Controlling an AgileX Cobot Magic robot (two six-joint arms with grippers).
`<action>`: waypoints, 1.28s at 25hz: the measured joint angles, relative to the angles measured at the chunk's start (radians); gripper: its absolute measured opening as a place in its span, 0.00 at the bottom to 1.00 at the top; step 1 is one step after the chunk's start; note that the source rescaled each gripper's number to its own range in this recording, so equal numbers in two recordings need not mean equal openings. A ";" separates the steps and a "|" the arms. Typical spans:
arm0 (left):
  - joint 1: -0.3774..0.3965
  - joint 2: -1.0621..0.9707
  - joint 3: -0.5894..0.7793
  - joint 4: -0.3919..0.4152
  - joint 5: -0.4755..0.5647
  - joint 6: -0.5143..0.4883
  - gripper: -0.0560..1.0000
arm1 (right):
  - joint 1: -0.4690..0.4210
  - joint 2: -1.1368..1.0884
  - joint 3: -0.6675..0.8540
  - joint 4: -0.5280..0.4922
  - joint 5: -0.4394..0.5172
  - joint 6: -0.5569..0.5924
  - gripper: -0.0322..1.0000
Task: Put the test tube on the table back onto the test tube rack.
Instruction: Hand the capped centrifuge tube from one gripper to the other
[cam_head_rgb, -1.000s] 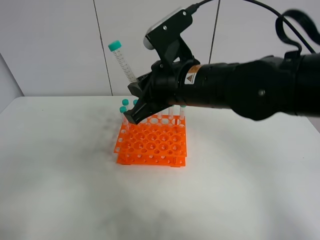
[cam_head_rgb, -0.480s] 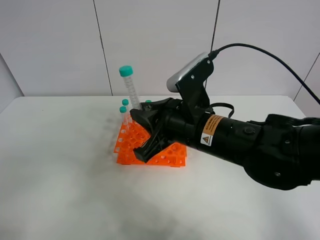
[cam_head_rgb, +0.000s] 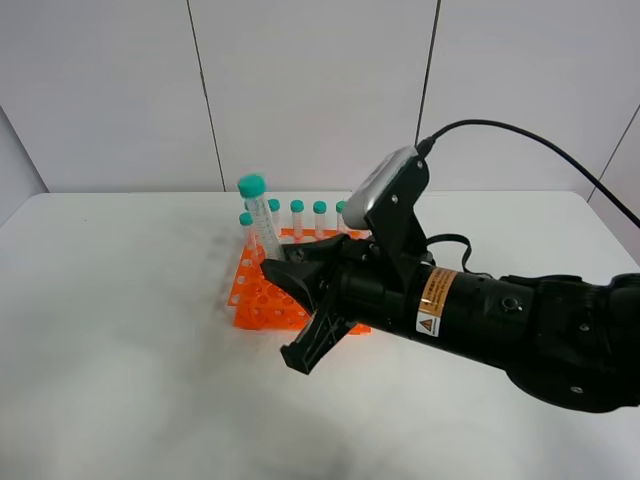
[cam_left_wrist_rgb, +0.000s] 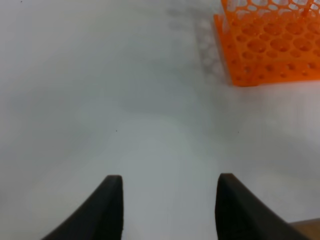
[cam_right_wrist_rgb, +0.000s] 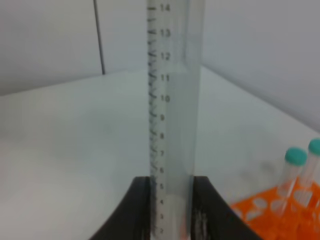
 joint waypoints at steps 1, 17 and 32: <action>0.000 0.000 0.000 0.000 0.000 0.000 1.00 | 0.000 -0.001 0.015 0.002 -0.010 0.000 0.03; 0.000 0.003 -0.032 -0.016 -0.001 0.000 1.00 | 0.000 -0.001 0.036 0.021 -0.036 -0.003 0.03; -0.122 0.330 -0.207 -0.055 -0.072 0.006 1.00 | 0.000 -0.001 0.036 0.021 -0.036 -0.006 0.03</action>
